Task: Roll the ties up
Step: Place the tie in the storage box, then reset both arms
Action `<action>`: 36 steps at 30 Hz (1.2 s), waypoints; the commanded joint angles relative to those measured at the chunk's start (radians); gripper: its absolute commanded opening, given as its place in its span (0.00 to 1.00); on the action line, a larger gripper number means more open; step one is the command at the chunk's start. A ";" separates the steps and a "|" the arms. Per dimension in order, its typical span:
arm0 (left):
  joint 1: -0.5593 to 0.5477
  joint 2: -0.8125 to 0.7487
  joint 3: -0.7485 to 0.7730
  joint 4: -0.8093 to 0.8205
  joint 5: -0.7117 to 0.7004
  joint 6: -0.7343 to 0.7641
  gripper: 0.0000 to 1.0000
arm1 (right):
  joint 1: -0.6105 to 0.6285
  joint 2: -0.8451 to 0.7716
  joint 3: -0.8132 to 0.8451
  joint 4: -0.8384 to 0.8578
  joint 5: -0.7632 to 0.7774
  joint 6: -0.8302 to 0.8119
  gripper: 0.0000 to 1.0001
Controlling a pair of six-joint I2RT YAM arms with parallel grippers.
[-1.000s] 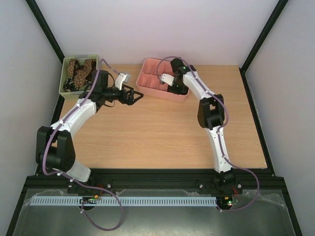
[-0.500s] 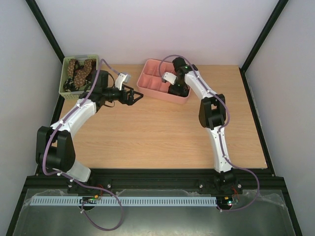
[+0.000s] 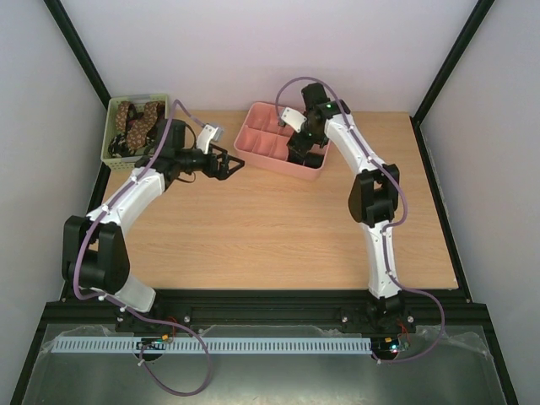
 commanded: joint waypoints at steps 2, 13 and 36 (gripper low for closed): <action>0.025 0.016 0.065 -0.046 -0.041 0.057 0.99 | 0.002 -0.106 -0.004 -0.006 -0.023 0.047 0.92; 0.126 0.193 0.505 -0.295 -0.264 0.207 0.99 | -0.082 -0.275 -0.020 0.043 -0.033 0.392 0.99; -0.008 0.353 0.588 -0.613 -0.571 0.113 0.99 | -0.393 -1.043 -1.212 0.169 -0.390 0.631 0.99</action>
